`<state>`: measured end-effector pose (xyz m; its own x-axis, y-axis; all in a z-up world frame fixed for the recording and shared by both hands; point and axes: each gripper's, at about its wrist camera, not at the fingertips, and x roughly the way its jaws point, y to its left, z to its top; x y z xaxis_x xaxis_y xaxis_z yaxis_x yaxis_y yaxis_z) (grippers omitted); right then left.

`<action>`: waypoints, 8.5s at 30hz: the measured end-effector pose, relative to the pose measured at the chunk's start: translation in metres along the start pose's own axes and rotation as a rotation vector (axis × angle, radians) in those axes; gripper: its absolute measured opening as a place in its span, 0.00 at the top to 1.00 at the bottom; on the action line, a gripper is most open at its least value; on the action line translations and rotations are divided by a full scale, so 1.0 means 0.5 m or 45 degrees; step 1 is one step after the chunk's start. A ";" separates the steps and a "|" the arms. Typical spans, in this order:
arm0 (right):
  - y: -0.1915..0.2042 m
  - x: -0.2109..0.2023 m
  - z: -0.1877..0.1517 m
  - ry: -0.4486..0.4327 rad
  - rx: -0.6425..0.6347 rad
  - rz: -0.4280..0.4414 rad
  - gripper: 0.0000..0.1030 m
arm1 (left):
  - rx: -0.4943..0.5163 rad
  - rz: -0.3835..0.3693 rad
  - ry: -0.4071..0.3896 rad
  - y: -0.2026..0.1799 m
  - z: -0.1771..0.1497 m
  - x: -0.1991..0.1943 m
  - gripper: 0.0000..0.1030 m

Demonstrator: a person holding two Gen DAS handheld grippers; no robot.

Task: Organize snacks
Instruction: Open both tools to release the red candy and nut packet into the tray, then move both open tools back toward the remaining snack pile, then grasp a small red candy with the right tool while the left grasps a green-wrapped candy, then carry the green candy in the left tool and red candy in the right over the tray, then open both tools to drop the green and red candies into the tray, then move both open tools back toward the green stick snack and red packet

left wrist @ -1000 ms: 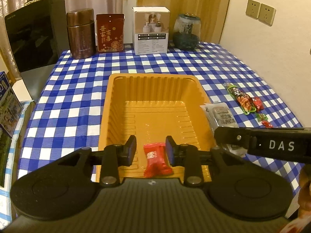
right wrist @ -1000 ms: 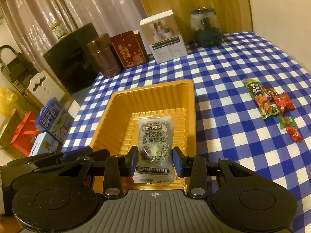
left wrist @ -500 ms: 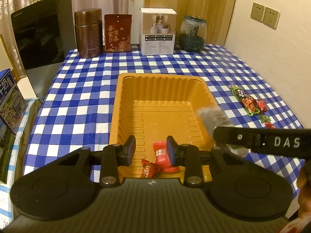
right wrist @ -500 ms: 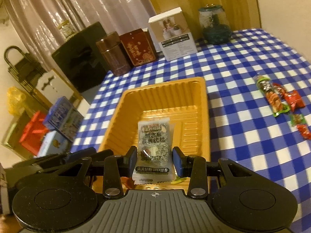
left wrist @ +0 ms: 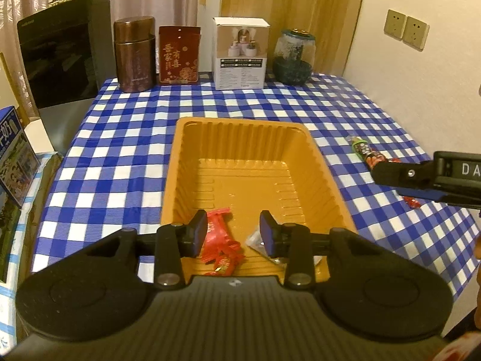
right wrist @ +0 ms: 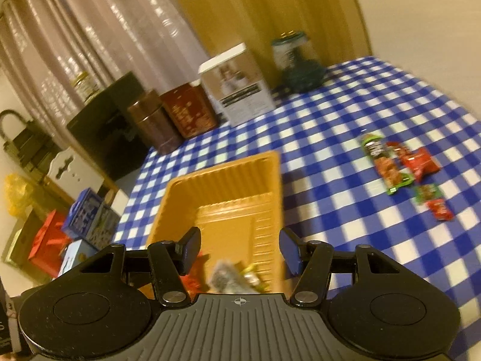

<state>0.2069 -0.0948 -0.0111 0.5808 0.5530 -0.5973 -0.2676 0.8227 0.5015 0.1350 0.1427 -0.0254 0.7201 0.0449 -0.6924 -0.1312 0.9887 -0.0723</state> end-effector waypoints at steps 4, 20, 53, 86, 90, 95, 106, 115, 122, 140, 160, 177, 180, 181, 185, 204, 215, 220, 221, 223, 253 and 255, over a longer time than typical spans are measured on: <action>-0.040 -0.035 0.004 -0.048 0.004 -0.070 0.44 | -0.003 -0.025 -0.004 -0.019 0.009 -0.002 0.65; -0.212 -0.150 -0.018 -0.146 -0.041 -0.359 0.44 | 0.083 -0.216 -0.034 -0.184 0.055 0.007 0.50; -0.394 0.065 0.038 0.123 -0.129 -0.304 0.61 | 0.224 -0.223 0.103 -0.412 0.094 0.307 0.45; -0.480 0.015 0.071 0.033 0.067 -0.471 0.82 | 0.301 -0.406 0.187 -0.486 0.049 0.362 0.46; -0.493 0.005 0.076 0.017 0.105 -0.485 0.82 | 0.233 -0.441 0.181 -0.502 0.047 0.376 0.46; -0.500 0.002 0.081 0.005 0.116 -0.485 0.82 | 0.226 -0.431 0.155 -0.531 0.037 0.389 0.47; -0.500 0.001 0.079 -0.008 0.133 -0.476 0.82 | 0.215 -0.382 0.118 -0.553 0.025 0.412 0.50; -0.499 0.003 0.079 -0.005 0.130 -0.476 0.82 | 0.267 -0.328 0.105 -0.551 0.020 0.405 0.73; -0.488 -0.002 0.075 -0.011 0.123 -0.463 0.82 | 0.244 -0.341 0.122 -0.539 0.018 0.376 0.78; -0.392 -0.117 0.014 -0.134 0.135 -0.372 0.82 | 0.088 -0.430 0.025 -0.463 0.020 0.202 0.78; -0.113 -0.164 0.027 -0.112 -0.061 -0.156 0.82 | 0.015 -0.271 -0.067 -0.234 0.058 -0.027 0.78; 0.063 -0.063 -0.004 0.019 -0.262 -0.032 0.82 | 0.016 -0.066 -0.045 -0.077 0.055 -0.067 0.78; 0.082 -0.043 -0.008 0.034 -0.294 -0.026 0.82 | 0.003 -0.042 -0.034 -0.058 0.050 -0.063 0.78; 0.087 -0.037 -0.010 0.040 -0.295 -0.022 0.82 | -0.002 -0.036 -0.030 -0.051 0.048 -0.061 0.78; 0.099 -0.013 -0.014 0.061 -0.302 -0.010 0.82 | -0.006 -0.014 -0.013 -0.033 0.042 -0.054 0.78; 0.085 0.037 -0.019 0.113 -0.261 -0.011 0.82 | -0.036 -0.027 0.041 -0.001 0.028 -0.001 0.71; 0.090 0.050 -0.024 0.131 -0.252 0.006 0.82 | -0.059 0.040 0.062 0.016 0.019 0.006 0.70; 0.097 0.054 -0.027 0.138 -0.255 0.025 0.82 | -0.070 0.056 0.063 0.023 0.018 0.004 0.70; 0.099 0.055 -0.027 0.138 -0.256 0.029 0.82 | -0.073 0.060 0.064 0.023 0.018 0.004 0.70; 0.102 0.058 -0.025 0.136 -0.256 0.036 0.82 | -0.078 0.059 0.066 0.024 0.015 0.003 0.70; 0.021 -0.032 0.007 0.038 -0.089 -0.062 0.52 | -0.021 0.040 0.041 -0.017 0.028 -0.033 0.65; 0.015 -0.048 0.010 0.022 -0.088 -0.072 0.52 | -0.010 0.035 0.036 -0.029 0.030 -0.041 0.65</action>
<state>0.1949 -0.1026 0.0102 0.5834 0.5070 -0.6345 -0.2875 0.8595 0.4226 0.1323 0.1296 0.0006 0.6968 0.0675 -0.7141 -0.1560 0.9860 -0.0589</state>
